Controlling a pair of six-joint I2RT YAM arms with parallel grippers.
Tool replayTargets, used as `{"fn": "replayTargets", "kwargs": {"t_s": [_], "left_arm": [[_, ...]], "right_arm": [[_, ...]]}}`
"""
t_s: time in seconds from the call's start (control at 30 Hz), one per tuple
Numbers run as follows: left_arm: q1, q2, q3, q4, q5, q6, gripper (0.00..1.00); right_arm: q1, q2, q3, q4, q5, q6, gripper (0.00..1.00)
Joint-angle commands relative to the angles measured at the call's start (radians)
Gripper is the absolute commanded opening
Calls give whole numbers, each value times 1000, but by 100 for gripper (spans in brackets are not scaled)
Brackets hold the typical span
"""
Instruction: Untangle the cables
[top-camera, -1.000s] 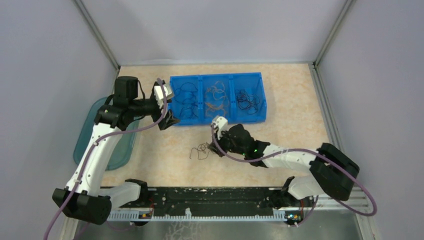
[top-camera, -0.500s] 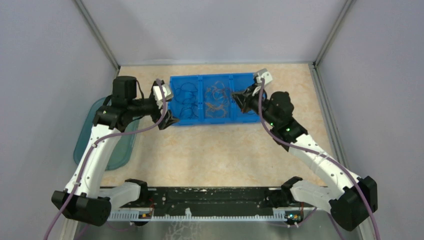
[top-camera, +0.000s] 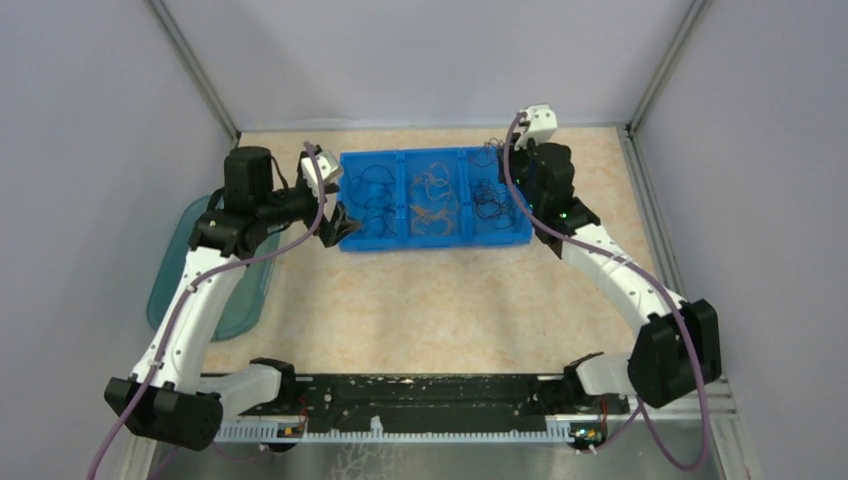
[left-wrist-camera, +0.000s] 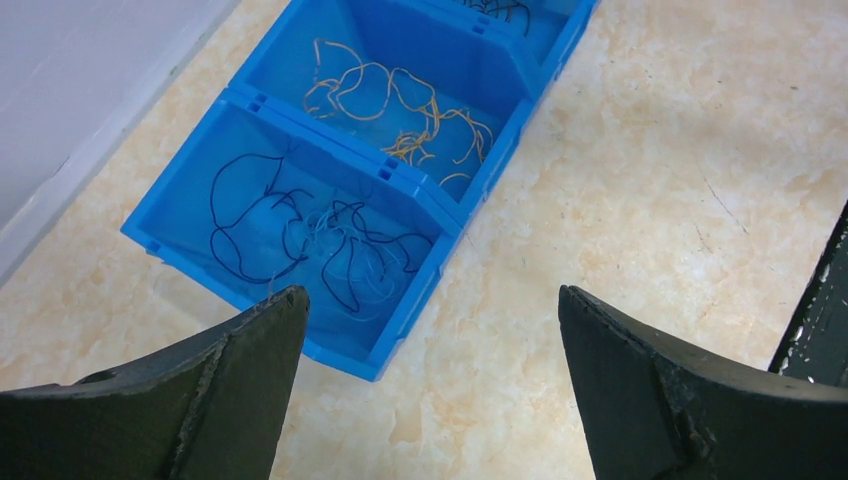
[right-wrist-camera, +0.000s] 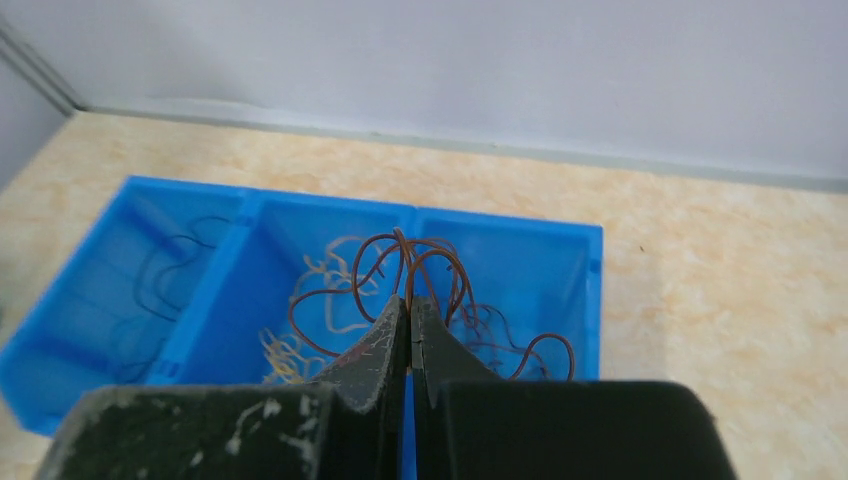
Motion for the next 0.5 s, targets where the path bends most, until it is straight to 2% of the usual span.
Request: {"fn": "replayTargets", "kwargs": {"t_s": [0.0, 0.2, 0.27, 0.37, 0.47], "left_arm": [[8, -4, -41, 98, -40, -76, 100], [8, 22, -70, 114, -128, -158, 100], [8, 15, -95, 135, -159, -176, 100], [9, 3, -135, 168, -196, -189, 100], [10, -6, -172, 202, -219, -197, 100]], "right_arm": [[-39, 69, 55, 21, 83, 0, 0], [-55, 193, 88, -8, 65, 2, 2], [-56, 221, 116, -34, 51, 2, 31], [-56, 203, 115, -29, 44, 9, 61], [-56, 155, 107, -45, 58, 7, 71]]}}
